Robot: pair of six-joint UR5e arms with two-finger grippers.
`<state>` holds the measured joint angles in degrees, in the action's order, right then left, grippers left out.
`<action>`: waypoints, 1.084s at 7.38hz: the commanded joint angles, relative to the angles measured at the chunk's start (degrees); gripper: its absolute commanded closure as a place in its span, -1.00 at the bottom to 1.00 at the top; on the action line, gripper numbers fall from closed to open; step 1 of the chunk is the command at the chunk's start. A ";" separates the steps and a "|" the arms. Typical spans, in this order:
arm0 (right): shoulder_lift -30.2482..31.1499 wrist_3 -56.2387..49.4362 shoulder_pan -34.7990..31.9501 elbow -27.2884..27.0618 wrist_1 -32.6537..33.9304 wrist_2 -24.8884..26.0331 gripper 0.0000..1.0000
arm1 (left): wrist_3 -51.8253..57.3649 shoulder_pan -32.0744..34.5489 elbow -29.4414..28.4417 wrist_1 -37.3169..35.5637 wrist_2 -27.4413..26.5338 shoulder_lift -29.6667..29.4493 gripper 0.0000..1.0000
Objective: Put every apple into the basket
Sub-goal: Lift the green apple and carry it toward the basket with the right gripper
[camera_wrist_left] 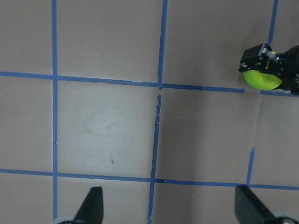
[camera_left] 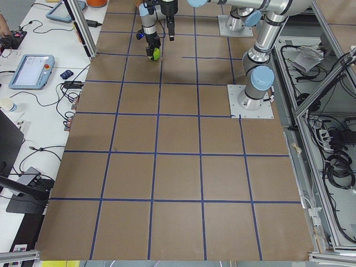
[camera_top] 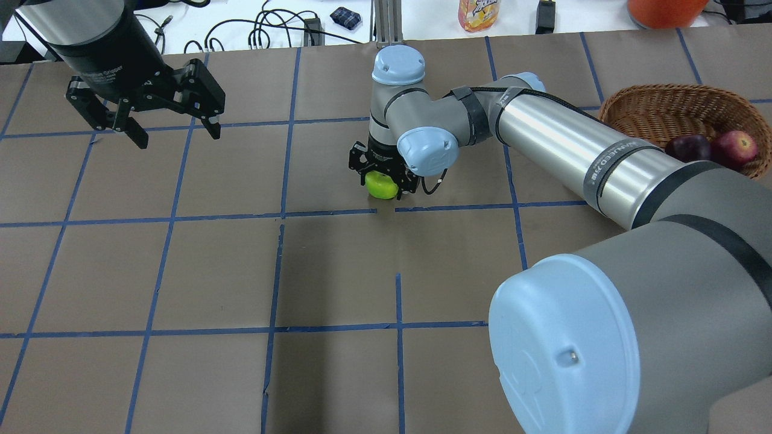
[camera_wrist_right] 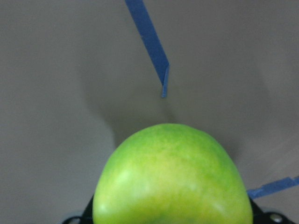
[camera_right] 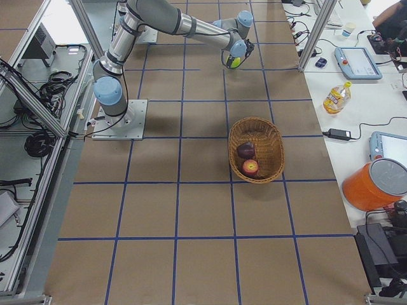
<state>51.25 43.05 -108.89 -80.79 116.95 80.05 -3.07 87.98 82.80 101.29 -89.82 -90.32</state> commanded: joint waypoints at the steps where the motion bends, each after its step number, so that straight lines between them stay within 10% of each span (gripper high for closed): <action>1: 4.19 -1.04 2.61 0.20 -4.85 1.67 1.00 | 0.60 1.40 -2.97 -3.43 0.61 -0.81 -1.00; 2: 7.52 -4.69 5.76 0.11 -10.28 4.04 1.00 | 0.61 1.76 -1.25 6.54 0.00 1.18 -1.00; 8: 15.90 -38.59 32.11 -0.77 -20.89 14.96 1.00 | 5.62 0.97 -2.91 -2.06 -4.84 -0.47 -1.00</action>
<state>67.11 12.84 -83.49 -81.47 96.14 94.25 2.12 89.02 79.68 99.38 -94.37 -91.15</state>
